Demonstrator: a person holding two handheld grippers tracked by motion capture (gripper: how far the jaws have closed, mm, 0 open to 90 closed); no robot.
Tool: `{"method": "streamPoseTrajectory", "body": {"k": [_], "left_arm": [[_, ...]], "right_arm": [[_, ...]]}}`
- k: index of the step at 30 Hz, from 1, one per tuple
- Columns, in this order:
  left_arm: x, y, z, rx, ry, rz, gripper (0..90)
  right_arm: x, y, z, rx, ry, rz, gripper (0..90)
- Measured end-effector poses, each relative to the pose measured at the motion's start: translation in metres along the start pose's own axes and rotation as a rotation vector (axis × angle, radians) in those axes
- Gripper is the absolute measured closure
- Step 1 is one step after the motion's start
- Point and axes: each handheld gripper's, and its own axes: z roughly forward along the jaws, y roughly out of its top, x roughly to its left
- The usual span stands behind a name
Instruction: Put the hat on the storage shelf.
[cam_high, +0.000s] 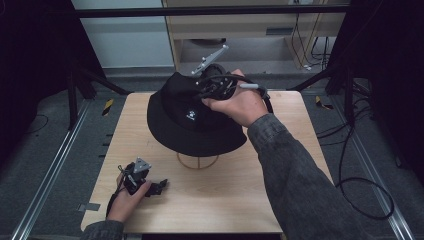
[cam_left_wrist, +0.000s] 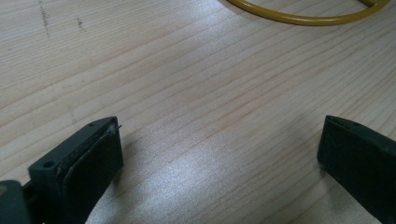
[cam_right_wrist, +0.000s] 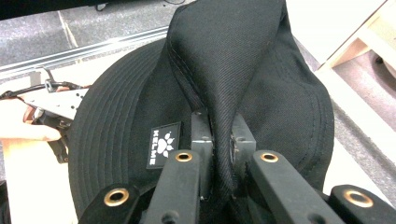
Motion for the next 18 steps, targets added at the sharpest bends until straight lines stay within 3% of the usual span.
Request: {"method": "streamPoseTrajectory", "body": {"k": [12, 18], "left_arm": [[0.0, 0.0, 0.0, -0.003, -0.001, -0.006, 0.0], [0.0, 0.0, 0.0, 0.0, -0.001, -0.001, 0.0]], "right_arm": [[0.005, 0.0, 0.015, 0.018, 0.011, -0.009, 84.2], [0.002, -0.002, 0.019, 0.022, 0.013, 0.008, 83.5]]}}
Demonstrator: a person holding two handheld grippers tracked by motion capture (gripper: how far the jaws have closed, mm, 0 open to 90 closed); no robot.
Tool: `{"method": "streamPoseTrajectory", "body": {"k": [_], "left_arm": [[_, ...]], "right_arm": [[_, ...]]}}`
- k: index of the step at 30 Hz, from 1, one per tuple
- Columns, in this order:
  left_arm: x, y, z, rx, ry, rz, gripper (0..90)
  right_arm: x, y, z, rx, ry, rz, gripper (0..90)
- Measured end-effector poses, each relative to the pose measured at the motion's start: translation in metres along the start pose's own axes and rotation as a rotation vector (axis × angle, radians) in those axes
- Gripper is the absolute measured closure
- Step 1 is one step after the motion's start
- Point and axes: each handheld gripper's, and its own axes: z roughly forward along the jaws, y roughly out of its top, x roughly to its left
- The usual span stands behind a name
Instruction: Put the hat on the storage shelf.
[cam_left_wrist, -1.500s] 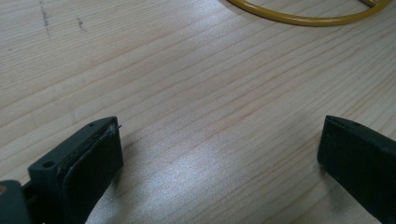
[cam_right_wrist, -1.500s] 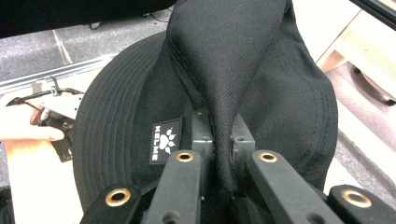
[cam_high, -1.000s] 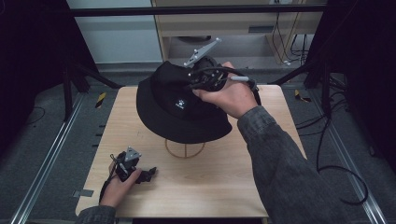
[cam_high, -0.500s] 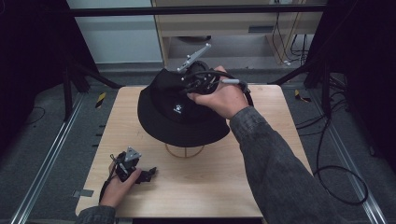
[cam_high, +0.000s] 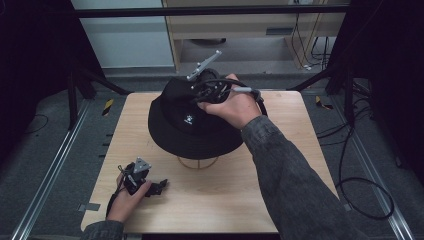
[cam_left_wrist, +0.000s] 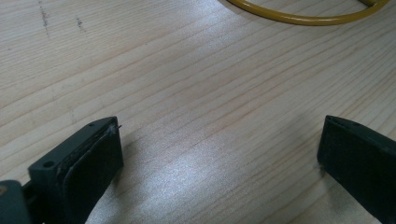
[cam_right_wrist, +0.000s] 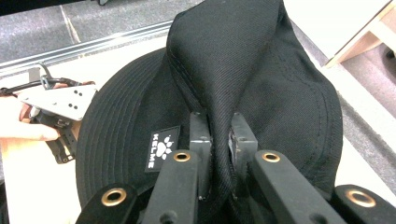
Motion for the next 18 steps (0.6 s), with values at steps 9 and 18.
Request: {"method": "streamPoseTrajectory", "body": {"k": [9, 18], "left_arm": [[0.0, 0.0, 0.0, 0.001, 0.001, 0.002, 0.0], [0.0, 0.0, 0.0, 0.001, 0.001, 0.003, 0.0]], "right_arm": [[0.003, -0.002, 0.008, 0.014, 0.0, -0.01, 81.5], [0.006, -0.006, 0.012, 0.013, 0.008, -0.001, 70.8]]}}
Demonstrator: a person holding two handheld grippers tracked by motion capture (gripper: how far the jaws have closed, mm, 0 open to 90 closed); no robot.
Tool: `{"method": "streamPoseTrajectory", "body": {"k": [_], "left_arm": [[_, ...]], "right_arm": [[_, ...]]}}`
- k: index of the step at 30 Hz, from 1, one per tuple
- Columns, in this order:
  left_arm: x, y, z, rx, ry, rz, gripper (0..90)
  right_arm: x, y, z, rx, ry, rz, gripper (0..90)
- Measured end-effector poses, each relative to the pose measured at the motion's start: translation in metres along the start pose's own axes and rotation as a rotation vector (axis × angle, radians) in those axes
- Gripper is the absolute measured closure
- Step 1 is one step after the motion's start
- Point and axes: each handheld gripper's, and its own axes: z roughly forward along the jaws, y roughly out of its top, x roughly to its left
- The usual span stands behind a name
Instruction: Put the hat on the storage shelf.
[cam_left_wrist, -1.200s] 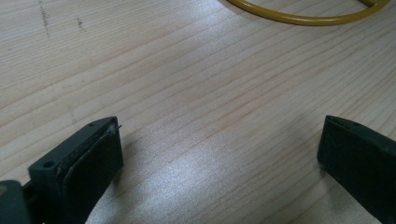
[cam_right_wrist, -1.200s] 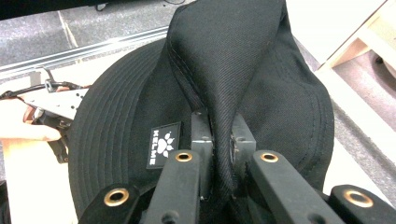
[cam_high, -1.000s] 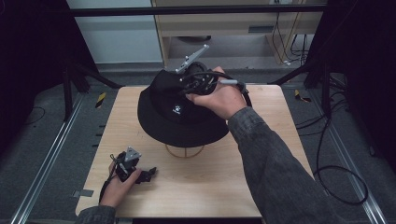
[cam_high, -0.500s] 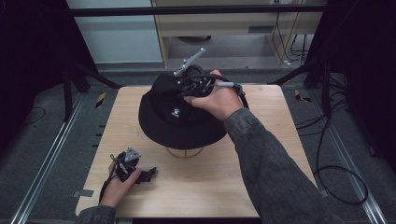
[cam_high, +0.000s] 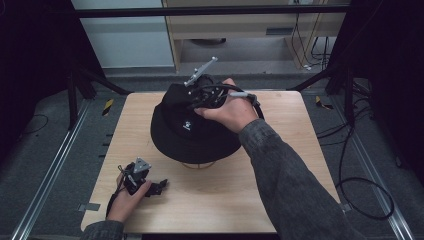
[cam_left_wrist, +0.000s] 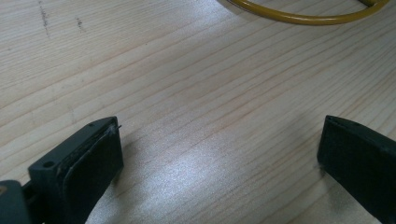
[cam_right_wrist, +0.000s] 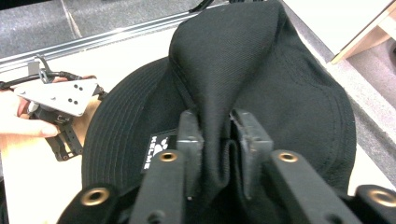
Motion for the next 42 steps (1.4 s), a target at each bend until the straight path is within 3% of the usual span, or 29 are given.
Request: {"method": "streamPoseTrajectory", "body": {"k": [12, 21, 42], "left_arm": [[0.0, 0.0, 0.0, -0.003, 0.003, -0.003, 0.0], [0.0, 0.0, 0.0, -0.003, 0.003, -0.003, 0.0], [0.0, 0.0, 0.0, -0.003, 0.003, -0.003, 0.0]], "right_arm": [[0.003, -0.006, -0.012, -0.032, 0.021, 0.029, 53.1], [0.003, -0.006, -0.02, -0.058, 0.037, 0.052, 51.7], [0.0, -0.015, -0.042, -0.101, 0.027, 0.072, 51.7]]}}
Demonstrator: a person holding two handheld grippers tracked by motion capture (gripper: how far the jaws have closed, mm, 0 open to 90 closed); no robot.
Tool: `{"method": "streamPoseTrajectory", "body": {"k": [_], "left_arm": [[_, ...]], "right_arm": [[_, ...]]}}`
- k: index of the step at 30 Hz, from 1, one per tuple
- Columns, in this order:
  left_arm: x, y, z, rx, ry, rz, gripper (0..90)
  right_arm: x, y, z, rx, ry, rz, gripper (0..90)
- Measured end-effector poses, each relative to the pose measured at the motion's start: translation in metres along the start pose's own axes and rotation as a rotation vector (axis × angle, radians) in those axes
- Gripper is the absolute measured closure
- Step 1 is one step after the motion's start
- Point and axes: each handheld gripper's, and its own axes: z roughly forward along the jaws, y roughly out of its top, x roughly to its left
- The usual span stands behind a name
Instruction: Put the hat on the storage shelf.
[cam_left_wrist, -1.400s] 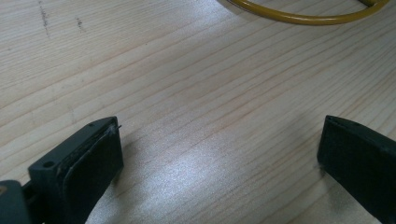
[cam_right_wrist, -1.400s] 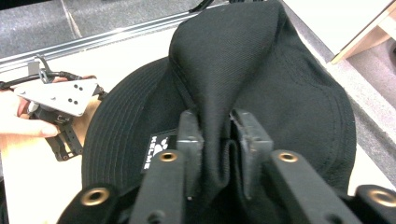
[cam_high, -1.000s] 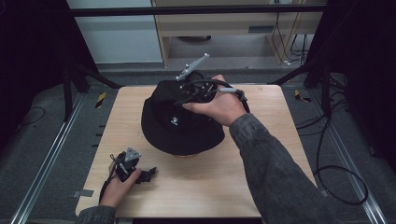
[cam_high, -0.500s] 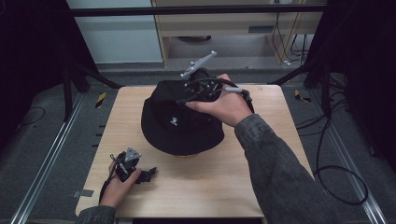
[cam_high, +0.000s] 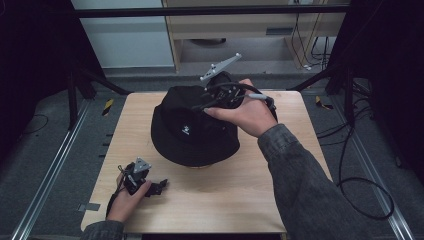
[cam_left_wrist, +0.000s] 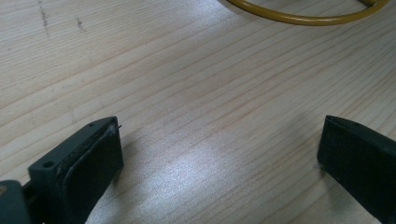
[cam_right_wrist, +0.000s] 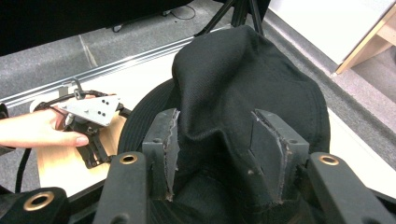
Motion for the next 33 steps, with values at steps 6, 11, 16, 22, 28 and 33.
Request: {"method": "streamPoseTrajectory", "body": {"k": [6, 11, 16, 22, 28, 33], "left_arm": [[0.0, 0.0, 0.0, 0.0, 0.0, 0.0, 0.0], [0.0, 0.0, 0.0, 0.003, -0.001, 0.003, 0.0], [0.0, 0.0, 0.0, 0.004, -0.001, 0.004, 0.0], [0.0, 0.0, 0.0, 0.003, -0.004, -0.001, 0.0], [0.0, 0.0, 0.0, 0.001, -0.004, -0.001, 0.0], [0.0, 0.0, 0.0, -0.001, -0.003, -0.002, 0.0]], "right_arm": [[-0.003, -0.002, -0.008, -0.008, -0.009, 0.009, 51.6], [-0.004, -0.006, -0.014, -0.014, -0.019, 0.014, 51.5], [-0.005, -0.013, -0.018, -0.01, -0.032, 0.02, 50.2], [-0.009, -0.022, -0.026, -0.023, -0.043, 0.046, 42.9], [-0.015, -0.034, -0.035, -0.05, -0.084, 0.091, 25.6], [-0.023, -0.046, -0.043, -0.083, -0.117, 0.143, 13.9]]}}
